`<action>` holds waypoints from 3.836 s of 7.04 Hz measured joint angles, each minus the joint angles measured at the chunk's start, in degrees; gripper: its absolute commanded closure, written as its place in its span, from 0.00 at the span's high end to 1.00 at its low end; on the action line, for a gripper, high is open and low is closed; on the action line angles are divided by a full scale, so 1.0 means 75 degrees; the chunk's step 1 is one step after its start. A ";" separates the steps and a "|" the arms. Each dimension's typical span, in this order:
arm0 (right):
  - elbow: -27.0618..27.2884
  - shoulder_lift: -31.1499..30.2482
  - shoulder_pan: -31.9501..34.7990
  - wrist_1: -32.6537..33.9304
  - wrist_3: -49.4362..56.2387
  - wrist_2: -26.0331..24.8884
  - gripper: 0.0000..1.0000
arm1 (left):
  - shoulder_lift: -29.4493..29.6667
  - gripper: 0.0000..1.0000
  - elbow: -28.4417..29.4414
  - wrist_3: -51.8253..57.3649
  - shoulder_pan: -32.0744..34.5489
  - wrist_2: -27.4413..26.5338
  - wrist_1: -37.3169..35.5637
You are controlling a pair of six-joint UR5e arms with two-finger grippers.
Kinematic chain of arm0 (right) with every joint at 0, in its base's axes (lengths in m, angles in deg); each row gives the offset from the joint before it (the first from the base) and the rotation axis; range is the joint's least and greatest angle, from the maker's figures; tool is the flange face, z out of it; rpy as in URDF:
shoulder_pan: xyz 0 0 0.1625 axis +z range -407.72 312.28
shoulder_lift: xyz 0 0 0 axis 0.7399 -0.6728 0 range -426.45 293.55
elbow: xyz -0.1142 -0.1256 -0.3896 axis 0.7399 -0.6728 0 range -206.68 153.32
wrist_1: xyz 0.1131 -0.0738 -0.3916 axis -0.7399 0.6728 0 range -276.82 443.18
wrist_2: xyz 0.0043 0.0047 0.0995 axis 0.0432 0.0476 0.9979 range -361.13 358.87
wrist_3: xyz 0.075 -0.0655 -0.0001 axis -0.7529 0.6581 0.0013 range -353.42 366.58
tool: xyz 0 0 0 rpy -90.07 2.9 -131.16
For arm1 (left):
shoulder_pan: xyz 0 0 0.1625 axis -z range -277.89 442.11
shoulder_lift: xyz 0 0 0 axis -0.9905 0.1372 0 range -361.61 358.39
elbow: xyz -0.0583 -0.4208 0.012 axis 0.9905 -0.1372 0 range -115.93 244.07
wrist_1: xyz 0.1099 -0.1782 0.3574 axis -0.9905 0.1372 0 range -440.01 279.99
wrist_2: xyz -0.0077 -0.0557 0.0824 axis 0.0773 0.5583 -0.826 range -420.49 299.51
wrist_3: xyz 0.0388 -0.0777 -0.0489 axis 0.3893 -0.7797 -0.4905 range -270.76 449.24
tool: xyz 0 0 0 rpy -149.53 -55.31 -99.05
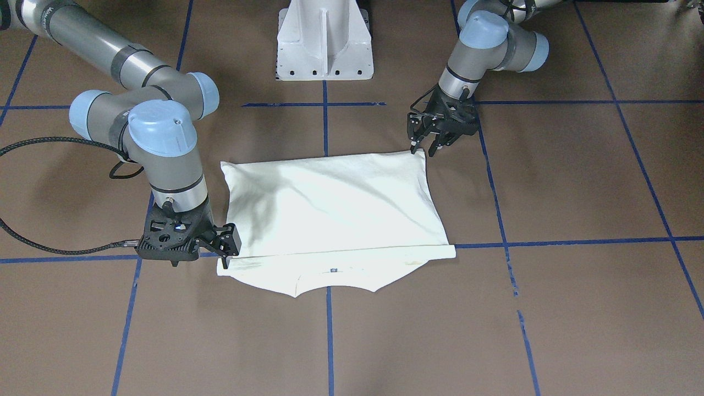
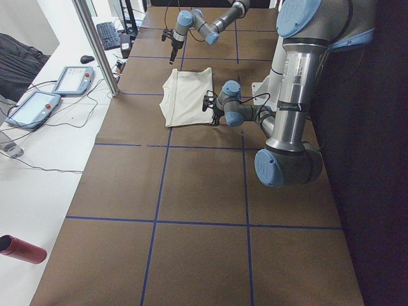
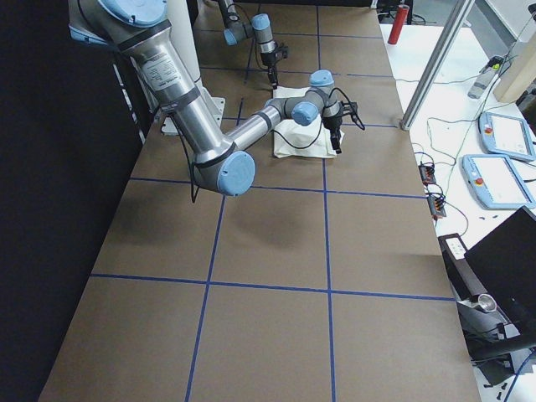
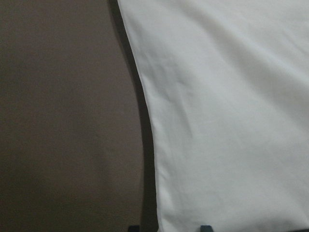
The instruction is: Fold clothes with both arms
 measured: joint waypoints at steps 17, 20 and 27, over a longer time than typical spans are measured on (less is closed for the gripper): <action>0.0143 -0.0033 -0.0012 0.0000 -0.0111 -0.0026 1.00 | 0.0715 0.00 0.1885 0.3407 0.2499 -0.0026 0.0005; 0.0246 -0.0040 -0.0011 0.0000 -0.0128 -0.0035 1.00 | 0.2958 0.00 0.4759 0.3756 0.3430 -0.0054 0.0042; 0.0501 0.0164 -0.0253 -0.0302 -0.0784 -0.0018 0.73 | 0.4107 1.00 0.6455 0.4385 0.4276 0.0911 0.1845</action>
